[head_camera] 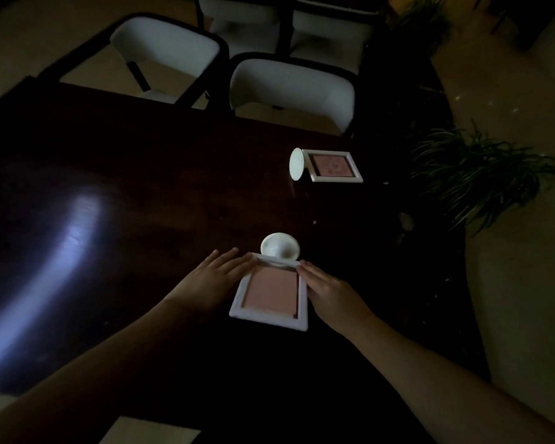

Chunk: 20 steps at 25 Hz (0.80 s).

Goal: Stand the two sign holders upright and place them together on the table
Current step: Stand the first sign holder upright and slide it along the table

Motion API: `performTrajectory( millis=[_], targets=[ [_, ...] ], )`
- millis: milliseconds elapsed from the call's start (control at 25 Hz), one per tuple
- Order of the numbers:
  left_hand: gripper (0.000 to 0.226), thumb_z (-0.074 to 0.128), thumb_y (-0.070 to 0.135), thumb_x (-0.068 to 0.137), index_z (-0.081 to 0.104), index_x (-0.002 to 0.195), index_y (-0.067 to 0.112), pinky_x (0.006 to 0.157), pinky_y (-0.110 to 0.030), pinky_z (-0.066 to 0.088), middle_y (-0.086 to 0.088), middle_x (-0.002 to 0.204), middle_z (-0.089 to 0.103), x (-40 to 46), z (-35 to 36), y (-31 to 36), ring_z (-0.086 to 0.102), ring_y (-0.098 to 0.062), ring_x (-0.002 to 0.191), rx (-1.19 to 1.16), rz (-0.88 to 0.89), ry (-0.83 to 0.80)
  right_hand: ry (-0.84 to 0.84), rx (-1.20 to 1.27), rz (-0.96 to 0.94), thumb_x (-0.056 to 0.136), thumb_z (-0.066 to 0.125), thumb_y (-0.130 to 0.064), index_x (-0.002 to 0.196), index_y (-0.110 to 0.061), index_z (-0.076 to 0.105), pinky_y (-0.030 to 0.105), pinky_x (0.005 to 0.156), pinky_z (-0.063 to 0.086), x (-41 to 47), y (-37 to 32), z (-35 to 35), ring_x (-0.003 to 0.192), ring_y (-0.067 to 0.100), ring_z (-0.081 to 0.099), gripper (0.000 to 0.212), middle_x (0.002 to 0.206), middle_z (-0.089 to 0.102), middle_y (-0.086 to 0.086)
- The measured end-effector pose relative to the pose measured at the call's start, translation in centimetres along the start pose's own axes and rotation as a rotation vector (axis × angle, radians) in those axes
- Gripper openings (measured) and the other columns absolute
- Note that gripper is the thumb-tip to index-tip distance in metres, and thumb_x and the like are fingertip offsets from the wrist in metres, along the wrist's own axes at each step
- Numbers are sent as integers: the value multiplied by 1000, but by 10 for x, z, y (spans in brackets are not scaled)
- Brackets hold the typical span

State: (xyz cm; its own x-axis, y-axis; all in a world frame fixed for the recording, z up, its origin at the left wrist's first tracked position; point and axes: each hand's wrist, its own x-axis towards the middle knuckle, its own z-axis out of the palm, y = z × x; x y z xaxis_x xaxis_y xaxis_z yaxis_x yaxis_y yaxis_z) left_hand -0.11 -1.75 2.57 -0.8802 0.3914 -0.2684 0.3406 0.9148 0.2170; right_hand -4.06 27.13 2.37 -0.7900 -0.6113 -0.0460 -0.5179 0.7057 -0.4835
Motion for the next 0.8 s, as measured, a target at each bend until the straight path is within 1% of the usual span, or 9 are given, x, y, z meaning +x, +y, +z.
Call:
performTrajectory(
  millis=[80,160,280,360,480,560,640,720,800],
  targets=[
    [65,39,29,101,3,155,27,119,-41,-3,7,163,7,2,-3,-2,-2,-19,149,-2,-9,17,27,3,7,96,51,-2,144,-7,45,45,106,44,5,-2,-2,137,28,43,48,151,44,13],
    [65,46,27,99,12,155,27,119,-42,0,5,163,15,4,-8,-3,5,-20,150,-44,-17,38,24,16,26,96,51,-3,145,-9,45,43,104,44,10,-4,-4,133,30,48,49,151,44,12],
    [59,48,32,100,24,153,25,119,-41,2,3,159,28,5,-15,-5,14,-20,148,-141,-37,74,6,28,80,95,51,-2,144,-13,45,39,105,41,19,-6,-7,131,29,49,50,150,46,9],
    [53,47,30,101,32,151,23,120,-42,5,1,155,37,4,-18,-4,19,-20,147,-195,-49,108,22,48,112,95,51,-1,142,-12,48,37,104,41,25,-9,-8,127,30,52,48,145,51,11],
    [40,45,22,101,47,141,19,120,-46,12,-1,145,51,4,-21,-2,29,-23,144,-314,-69,205,61,66,124,97,51,-1,132,-10,58,37,91,51,34,-14,-10,111,31,63,37,127,64,13],
    [33,42,18,102,56,133,18,119,-46,15,-4,141,55,6,-22,-1,34,-24,141,-329,-85,231,70,43,137,99,50,-6,123,-11,64,30,81,50,39,-15,-11,102,29,65,29,116,68,10],
    [31,40,20,103,61,126,18,118,-48,17,-6,135,59,9,-22,-1,43,-23,134,-371,-112,247,72,46,168,99,49,-6,117,-10,67,25,77,44,45,-15,-11,101,29,65,26,113,69,11],
    [29,37,27,103,60,119,19,116,-53,21,-4,124,63,11,-21,-2,53,-21,120,-414,-130,275,72,92,228,100,48,-10,112,-9,68,26,73,42,51,-16,-12,98,30,64,24,109,69,12],
    [27,34,31,104,57,115,21,113,-54,24,-1,113,65,15,-19,-2,58,-22,109,-442,-168,290,75,146,277,101,47,-16,110,-8,67,28,66,41,56,-17,-13,91,31,65,23,102,70,13]
  ],
)
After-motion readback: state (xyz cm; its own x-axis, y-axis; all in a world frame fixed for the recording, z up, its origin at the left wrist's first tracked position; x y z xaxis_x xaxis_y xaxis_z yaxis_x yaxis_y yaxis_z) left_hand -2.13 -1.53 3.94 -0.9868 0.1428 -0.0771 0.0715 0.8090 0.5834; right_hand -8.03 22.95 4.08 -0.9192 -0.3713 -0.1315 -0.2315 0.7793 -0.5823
